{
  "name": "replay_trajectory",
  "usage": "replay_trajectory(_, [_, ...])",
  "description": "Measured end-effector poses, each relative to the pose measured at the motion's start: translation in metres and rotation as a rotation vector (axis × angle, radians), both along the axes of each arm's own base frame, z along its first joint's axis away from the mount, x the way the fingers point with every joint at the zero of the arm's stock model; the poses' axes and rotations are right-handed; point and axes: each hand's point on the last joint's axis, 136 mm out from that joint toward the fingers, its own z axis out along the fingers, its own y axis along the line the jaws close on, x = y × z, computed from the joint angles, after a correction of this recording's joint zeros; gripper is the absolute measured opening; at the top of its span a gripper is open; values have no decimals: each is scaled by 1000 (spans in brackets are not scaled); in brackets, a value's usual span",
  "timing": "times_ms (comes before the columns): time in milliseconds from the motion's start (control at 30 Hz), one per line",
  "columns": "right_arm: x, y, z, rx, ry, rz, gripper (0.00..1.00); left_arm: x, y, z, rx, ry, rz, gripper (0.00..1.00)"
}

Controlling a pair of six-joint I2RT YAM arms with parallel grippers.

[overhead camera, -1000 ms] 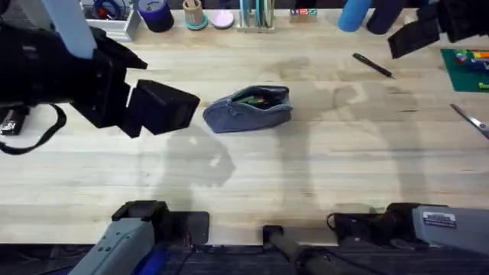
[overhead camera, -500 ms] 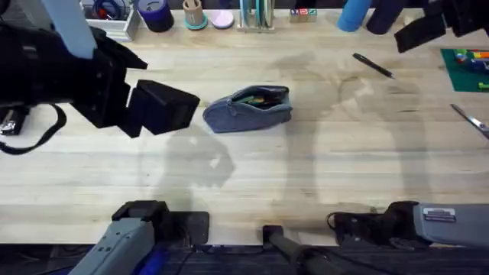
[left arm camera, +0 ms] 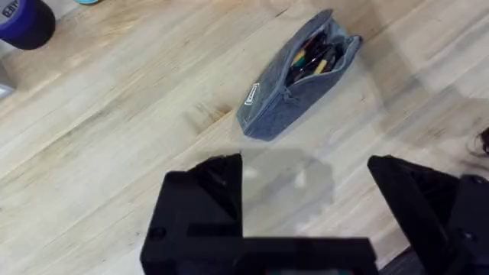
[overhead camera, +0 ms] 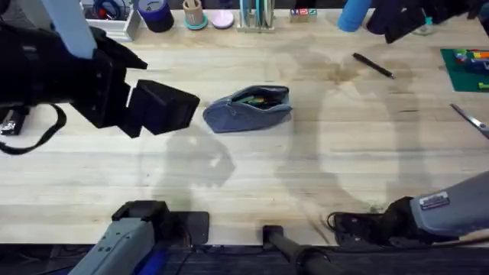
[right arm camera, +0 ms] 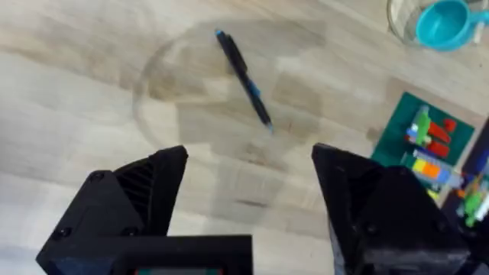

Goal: Unzip the bag, pick up the pens from the table one at a time and place them inside, then zip the bag closed.

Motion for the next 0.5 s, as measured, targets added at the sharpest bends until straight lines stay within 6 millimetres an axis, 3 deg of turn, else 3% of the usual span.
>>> replay_trajectory(200, [18,-5,-21,29,27,22,993,0,0,0,0,0,0,995])
replay_trajectory(500, [33,-17,-73,77,105,32,995,0,0,0,0,0,0,995])
